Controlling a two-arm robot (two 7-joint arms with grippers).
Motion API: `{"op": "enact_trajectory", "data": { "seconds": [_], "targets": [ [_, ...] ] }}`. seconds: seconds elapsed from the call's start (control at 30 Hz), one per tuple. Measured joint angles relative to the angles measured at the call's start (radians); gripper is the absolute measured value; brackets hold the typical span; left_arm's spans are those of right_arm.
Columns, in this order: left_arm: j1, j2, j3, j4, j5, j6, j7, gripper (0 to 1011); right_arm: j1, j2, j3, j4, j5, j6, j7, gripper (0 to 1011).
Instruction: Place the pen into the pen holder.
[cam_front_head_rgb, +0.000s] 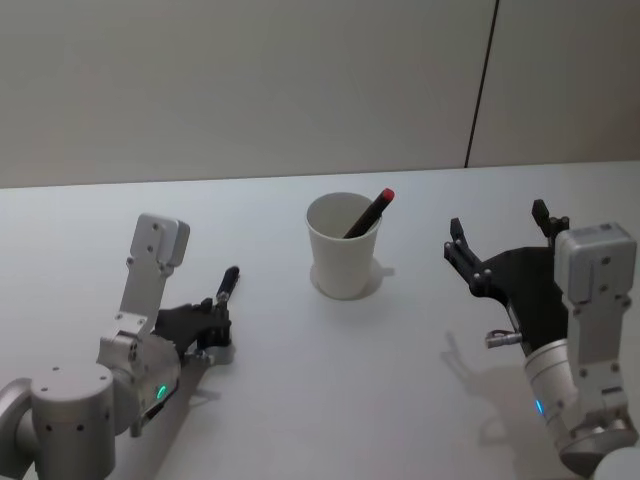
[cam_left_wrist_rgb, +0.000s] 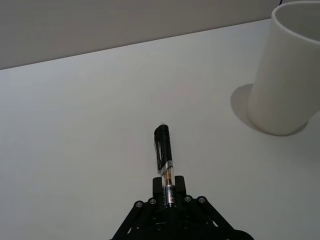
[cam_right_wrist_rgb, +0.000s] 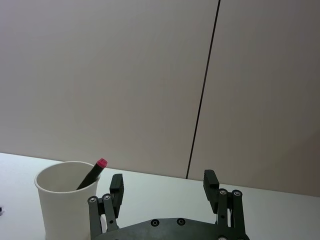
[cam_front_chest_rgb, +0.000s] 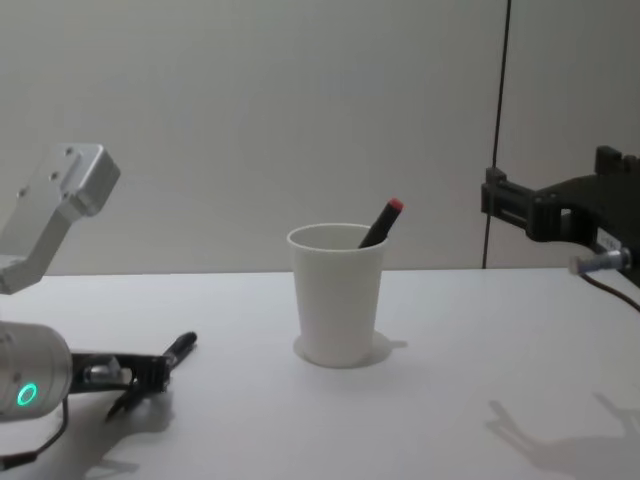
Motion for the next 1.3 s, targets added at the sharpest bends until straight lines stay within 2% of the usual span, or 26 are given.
{"op": "enact_trajectory", "data": {
  "seconds": [0.37, 0.9, 1.1, 1.3],
  "targets": [
    [0.005, 0.002, -0.01, -0.027, -0.01, -0.104, -0.034, 142, 0.0, 0.0, 0.0, 0.0, 0.0, 0.0, 0.0, 1001],
    [0.005, 0.001, -0.029, -0.058, -0.038, -0.318, -0.086, 142, 0.0, 0.0, 0.0, 0.0, 0.0, 0.0, 0.0, 1001],
    [0.004, -0.001, -0.035, -0.06, -0.058, -0.416, -0.128, 142, 0.0, 0.0, 0.0, 0.0, 0.0, 0.0, 0.0, 1001],
    [0.001, -0.002, -0.04, -0.052, -0.085, -0.513, -0.197, 142, 0.0, 0.0, 0.0, 0.0, 0.0, 0.0, 0.0, 1001]
  ]
}}
